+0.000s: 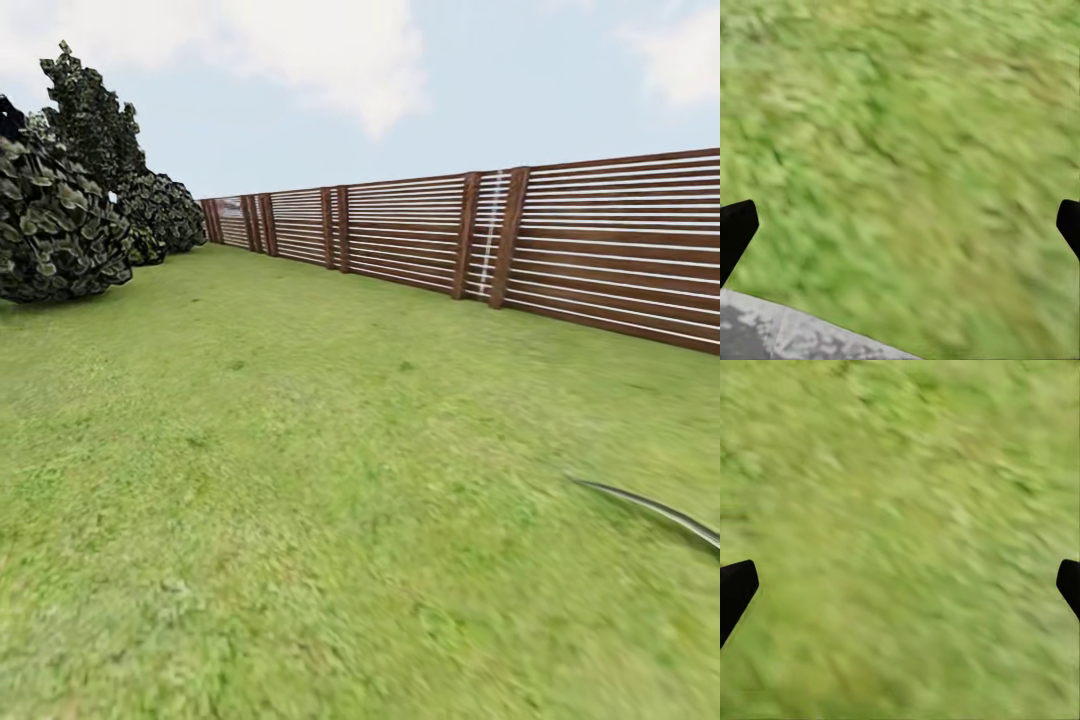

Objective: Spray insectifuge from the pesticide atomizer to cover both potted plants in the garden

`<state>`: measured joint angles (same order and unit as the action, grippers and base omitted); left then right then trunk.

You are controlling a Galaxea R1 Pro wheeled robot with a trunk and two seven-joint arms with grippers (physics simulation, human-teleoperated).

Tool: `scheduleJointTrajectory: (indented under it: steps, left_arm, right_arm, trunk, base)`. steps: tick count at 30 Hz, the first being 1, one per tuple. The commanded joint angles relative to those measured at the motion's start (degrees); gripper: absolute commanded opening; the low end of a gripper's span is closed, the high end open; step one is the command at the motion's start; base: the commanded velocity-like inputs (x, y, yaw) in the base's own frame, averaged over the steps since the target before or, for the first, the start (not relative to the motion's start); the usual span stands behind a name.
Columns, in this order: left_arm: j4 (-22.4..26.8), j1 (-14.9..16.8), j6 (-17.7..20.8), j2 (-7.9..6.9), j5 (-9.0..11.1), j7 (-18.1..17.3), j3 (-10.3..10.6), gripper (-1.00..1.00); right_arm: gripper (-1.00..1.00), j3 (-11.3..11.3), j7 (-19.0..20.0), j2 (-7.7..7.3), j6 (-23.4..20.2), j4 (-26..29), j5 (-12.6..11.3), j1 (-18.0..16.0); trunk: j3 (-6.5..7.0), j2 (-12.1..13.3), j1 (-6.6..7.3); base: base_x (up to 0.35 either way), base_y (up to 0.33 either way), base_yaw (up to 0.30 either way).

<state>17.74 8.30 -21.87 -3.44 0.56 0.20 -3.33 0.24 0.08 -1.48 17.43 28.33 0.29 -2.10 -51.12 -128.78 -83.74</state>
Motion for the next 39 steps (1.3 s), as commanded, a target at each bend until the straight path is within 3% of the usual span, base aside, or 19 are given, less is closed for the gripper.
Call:
scheduleJointTrajectory:
  steps: [1,15,39]
  left_arm:
    - [-0.1,0.0,-0.2,0.01,0.0,0.0,0.0,1.00]
    - [-0.1,0.0,-0.2,0.01,0.0,0.0,-0.1,1.00]
    - [-0.1,0.0,-0.2,0.01,0.1,0.1,-0.1,1.00]
  right_arm:
    - [1.00,0.0,0.0,-0.02,0.2,0.0,0.0,0.0]
    - [1.00,0.0,0.0,-0.02,0.2,0.0,0.1,0.0]
    - [1.00,0.0,0.0,-0.02,0.2,0.0,0.1,0.0]
  trunk:
    - [-0.05,0.0,-0.02]
    - [-0.05,0.0,-0.02]
    - [-0.05,0.0,-0.02]
  base:
    - [0.339,0.103,0.276]
    - [0.269,0.029,0.276]
    - [0.008,0.000,0.276]
